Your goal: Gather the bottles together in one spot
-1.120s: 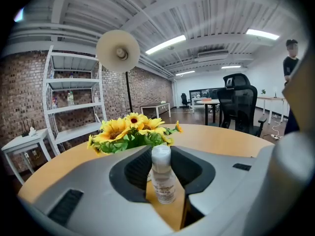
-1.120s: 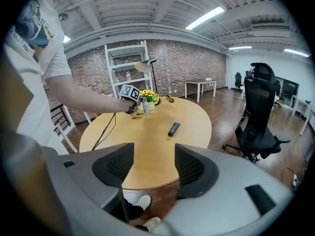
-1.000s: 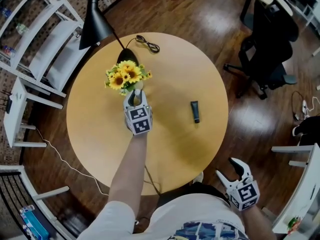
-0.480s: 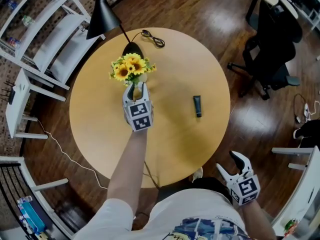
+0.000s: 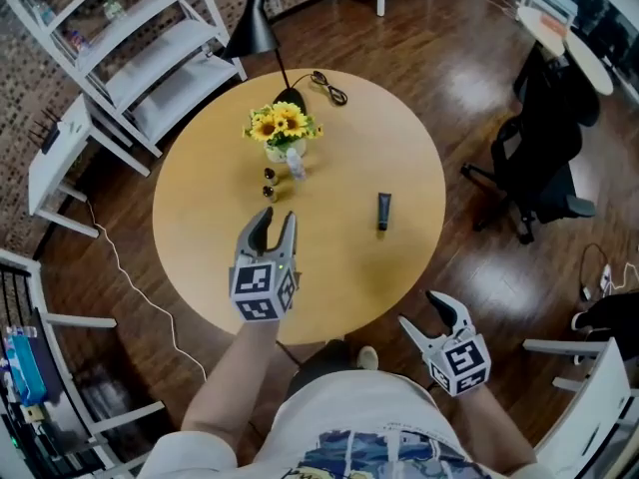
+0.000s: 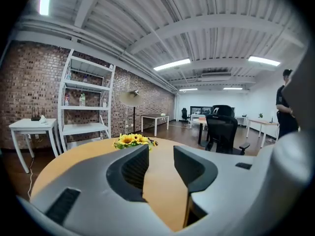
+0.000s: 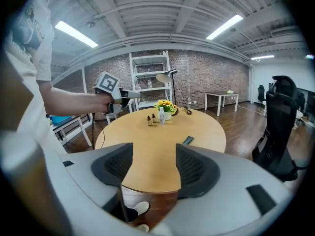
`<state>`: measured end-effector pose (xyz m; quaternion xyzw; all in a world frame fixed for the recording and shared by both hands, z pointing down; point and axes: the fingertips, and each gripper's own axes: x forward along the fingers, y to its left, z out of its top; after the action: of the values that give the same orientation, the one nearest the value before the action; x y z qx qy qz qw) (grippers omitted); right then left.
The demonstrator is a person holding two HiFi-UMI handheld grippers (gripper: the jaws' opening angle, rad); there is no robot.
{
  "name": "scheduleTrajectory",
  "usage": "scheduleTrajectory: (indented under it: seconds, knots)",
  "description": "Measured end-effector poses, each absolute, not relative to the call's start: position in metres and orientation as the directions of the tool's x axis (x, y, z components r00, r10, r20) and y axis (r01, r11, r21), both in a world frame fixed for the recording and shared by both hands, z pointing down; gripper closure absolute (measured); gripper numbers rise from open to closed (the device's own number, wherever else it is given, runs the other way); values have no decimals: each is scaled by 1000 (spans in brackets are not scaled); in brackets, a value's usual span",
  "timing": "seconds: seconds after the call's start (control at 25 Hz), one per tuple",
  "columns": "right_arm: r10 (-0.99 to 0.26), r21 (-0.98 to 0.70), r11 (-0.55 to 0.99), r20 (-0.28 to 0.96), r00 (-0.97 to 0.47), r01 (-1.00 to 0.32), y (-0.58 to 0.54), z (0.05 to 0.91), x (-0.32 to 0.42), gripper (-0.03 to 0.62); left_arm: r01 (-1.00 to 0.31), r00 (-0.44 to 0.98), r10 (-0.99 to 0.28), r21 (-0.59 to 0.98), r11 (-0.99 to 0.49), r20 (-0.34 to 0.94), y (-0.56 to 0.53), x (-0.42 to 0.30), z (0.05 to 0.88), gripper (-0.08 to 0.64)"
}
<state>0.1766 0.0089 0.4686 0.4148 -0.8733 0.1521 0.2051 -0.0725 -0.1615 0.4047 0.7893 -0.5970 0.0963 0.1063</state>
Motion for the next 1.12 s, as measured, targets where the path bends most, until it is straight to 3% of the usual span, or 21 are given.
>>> scheduleTrajectory:
  seconds: [0.56,0.76,1.12]
  knots:
    - [-599,-54,721,451,-661,-691,62,448,148,293,-979,198,-894,131,-158,403,85,-115,393,397]
    - [-617,-34,710,452,-644,-704,80,434,122,293,-959,261,-855,217,-180,448,123,-126,402,397]
    - [-655,-4,661,485,-579,-750,120,420,72,293,-930,363,-804,234,-283,470,174,-154,409,397]
